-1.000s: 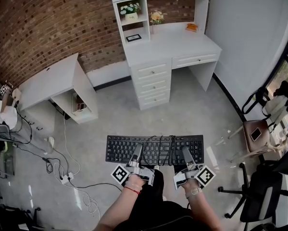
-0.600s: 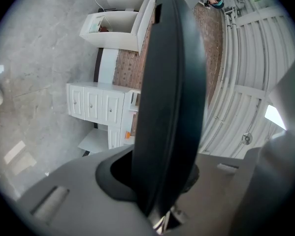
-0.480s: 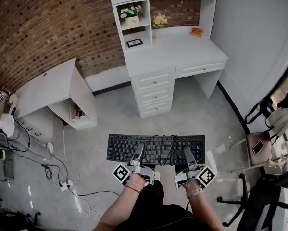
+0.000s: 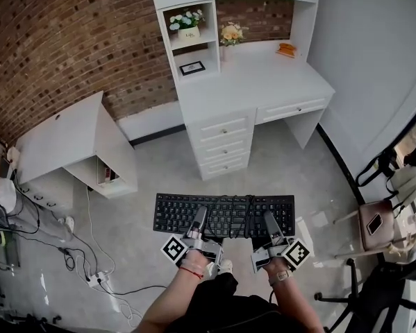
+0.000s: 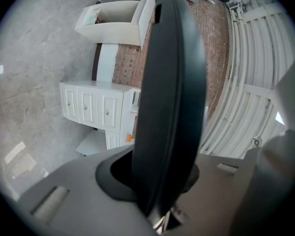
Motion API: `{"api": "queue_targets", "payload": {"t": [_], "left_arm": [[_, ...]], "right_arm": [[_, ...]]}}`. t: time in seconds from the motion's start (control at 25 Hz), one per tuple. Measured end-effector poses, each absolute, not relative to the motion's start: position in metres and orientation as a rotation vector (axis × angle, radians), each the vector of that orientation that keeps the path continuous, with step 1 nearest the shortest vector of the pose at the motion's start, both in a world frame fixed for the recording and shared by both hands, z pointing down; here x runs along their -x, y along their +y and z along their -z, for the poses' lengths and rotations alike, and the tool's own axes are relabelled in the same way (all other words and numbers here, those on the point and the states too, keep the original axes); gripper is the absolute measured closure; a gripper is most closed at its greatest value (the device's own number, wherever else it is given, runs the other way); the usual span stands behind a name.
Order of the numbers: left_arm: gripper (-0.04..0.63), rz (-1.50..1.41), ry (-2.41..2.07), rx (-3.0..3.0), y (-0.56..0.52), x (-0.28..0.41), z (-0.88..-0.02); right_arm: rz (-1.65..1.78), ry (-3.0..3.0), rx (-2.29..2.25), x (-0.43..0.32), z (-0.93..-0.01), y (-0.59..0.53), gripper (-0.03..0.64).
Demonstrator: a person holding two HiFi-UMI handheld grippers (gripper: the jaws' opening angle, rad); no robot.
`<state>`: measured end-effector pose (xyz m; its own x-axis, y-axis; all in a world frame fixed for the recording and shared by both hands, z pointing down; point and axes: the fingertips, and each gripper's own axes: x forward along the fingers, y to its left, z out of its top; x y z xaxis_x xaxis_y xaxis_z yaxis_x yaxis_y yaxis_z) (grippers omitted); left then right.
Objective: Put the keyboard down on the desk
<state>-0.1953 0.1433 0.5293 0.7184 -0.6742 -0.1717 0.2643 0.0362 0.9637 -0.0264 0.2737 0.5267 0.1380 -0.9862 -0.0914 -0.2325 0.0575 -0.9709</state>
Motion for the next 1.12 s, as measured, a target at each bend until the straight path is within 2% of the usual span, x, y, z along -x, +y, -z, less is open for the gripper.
{"api": "queue_targets", "payload": {"t": [1.12], "left_arm": [[0.509, 0.781, -0.443, -1.331, -0.007, 0.121, -0.551]], "right_arm": [[1.011, 1.285, 1.319, -0.055, -0.549, 0.111, 0.538]]}}
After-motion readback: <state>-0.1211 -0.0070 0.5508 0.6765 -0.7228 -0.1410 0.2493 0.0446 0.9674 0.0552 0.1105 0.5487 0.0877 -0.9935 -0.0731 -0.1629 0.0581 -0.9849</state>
